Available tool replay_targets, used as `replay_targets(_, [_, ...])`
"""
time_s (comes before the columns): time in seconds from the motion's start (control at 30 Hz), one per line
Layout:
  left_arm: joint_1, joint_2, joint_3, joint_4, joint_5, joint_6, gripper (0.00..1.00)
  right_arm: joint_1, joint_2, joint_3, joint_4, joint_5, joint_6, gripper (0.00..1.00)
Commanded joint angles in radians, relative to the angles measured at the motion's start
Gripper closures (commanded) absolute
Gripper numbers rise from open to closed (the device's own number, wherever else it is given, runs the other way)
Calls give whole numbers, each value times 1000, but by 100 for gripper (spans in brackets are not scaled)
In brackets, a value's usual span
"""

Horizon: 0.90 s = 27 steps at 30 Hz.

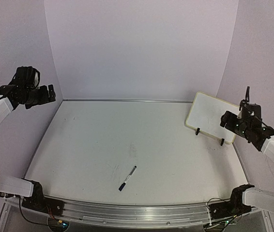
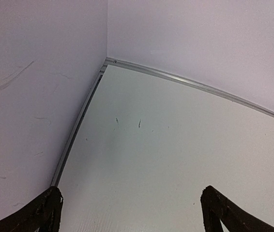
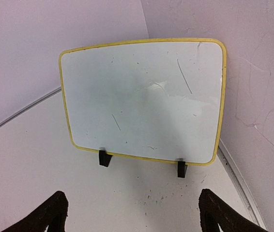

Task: Write a sentence on the whiteboard
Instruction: Move the whiteboard to the center of the board.

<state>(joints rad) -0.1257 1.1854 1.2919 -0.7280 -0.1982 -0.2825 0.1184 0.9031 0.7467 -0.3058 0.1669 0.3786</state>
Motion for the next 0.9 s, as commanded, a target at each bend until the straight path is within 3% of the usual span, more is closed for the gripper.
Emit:
replay_targets(0.0, [-4, -19, -7, 100, 70, 108, 0, 10, 81, 67, -106, -117, 97, 13])
replay_targets(0.07, [-3, -44, -100, 193, 77, 124, 1, 69, 159, 89, -125, -97, 145, 16])
replay_targets(0.23, [-3, -50, -169, 213, 37, 158, 1, 258, 373, 161, -125, 52, 247, 16])
replay_targets(0.4, [-5, -60, -194, 231, 76, 149, 0, 282, 547, 199, -48, 85, 328, 20])
replay_targets(0.67, [-4, -23, -189, 219, 144, 129, 1, 280, 831, 330, -8, 80, 326, 26])
replay_targets(0.87, [-5, -35, -197, 222, 147, 128, 1, 258, 953, 407, -7, 127, 341, 30])
